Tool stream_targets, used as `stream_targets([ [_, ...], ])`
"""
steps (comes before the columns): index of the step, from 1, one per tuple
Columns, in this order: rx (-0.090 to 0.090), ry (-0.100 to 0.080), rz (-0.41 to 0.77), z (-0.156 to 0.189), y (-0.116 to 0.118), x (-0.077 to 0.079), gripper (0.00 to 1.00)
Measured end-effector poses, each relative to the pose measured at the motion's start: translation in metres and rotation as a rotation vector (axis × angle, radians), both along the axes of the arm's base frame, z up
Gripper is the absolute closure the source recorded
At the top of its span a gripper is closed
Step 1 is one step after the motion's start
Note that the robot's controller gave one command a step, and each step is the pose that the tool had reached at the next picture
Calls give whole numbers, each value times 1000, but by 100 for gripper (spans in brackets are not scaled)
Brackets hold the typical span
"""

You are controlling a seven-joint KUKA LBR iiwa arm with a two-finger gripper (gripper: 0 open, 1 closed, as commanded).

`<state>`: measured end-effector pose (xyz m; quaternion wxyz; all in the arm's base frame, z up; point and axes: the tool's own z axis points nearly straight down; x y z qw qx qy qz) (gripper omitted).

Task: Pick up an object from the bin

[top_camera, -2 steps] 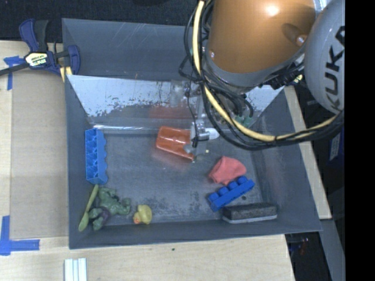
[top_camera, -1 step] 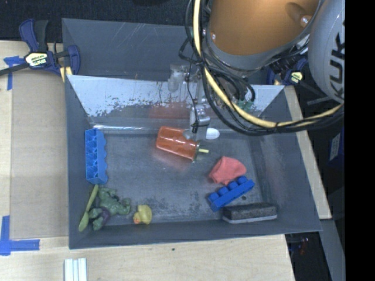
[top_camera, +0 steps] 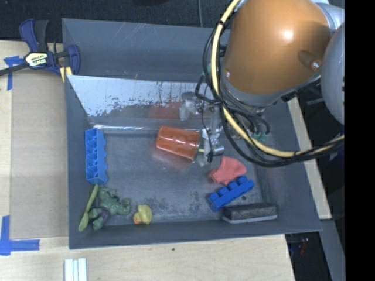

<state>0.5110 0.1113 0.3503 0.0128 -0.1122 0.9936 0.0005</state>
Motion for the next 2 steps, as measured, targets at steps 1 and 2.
stream_targets([
  [1, 0, -10, 117, 8, 1, 17, 0],
  [2, 3, -2, -108, -53, -1, 8, 0],
])
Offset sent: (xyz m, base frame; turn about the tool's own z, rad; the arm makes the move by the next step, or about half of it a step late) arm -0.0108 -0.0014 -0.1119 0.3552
